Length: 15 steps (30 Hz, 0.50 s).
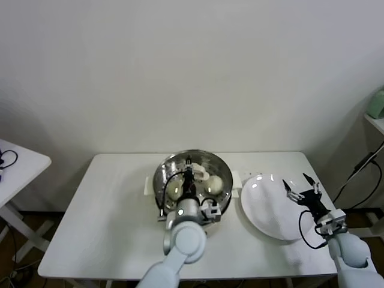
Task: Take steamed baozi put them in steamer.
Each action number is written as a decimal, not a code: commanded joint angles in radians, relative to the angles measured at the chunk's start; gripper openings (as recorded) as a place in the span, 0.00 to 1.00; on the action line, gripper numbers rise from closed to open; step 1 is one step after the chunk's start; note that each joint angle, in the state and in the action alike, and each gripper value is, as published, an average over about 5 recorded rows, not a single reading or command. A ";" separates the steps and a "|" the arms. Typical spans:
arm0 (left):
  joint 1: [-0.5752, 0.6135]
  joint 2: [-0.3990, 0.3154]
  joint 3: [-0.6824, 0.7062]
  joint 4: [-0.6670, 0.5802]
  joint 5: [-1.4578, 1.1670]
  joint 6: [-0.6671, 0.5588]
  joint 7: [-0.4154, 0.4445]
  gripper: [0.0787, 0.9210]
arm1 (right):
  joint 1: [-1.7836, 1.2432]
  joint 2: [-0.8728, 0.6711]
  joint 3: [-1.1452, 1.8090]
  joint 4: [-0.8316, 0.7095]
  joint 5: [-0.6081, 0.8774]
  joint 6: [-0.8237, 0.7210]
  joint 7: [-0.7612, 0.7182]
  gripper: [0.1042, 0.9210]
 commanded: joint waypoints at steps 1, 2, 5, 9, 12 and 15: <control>-0.001 0.017 -0.002 -0.026 -0.020 -0.007 -0.003 0.33 | 0.002 0.001 0.000 -0.003 -0.002 0.001 -0.002 0.88; 0.001 0.021 -0.003 -0.031 -0.023 -0.010 -0.002 0.36 | 0.002 0.001 0.000 -0.004 -0.003 0.001 -0.003 0.88; 0.011 0.037 -0.008 -0.053 -0.033 -0.017 0.004 0.46 | 0.002 0.000 -0.001 -0.005 -0.003 0.001 -0.005 0.88; 0.028 0.066 -0.015 -0.099 -0.071 -0.026 0.019 0.60 | 0.006 -0.004 -0.005 -0.010 -0.003 0.000 -0.006 0.88; 0.040 0.096 -0.018 -0.142 -0.120 -0.033 0.024 0.70 | 0.011 -0.007 -0.010 -0.013 -0.003 0.000 -0.006 0.88; 0.056 0.138 -0.021 -0.188 -0.169 -0.042 0.025 0.80 | 0.016 -0.008 -0.013 -0.015 -0.003 0.000 -0.007 0.88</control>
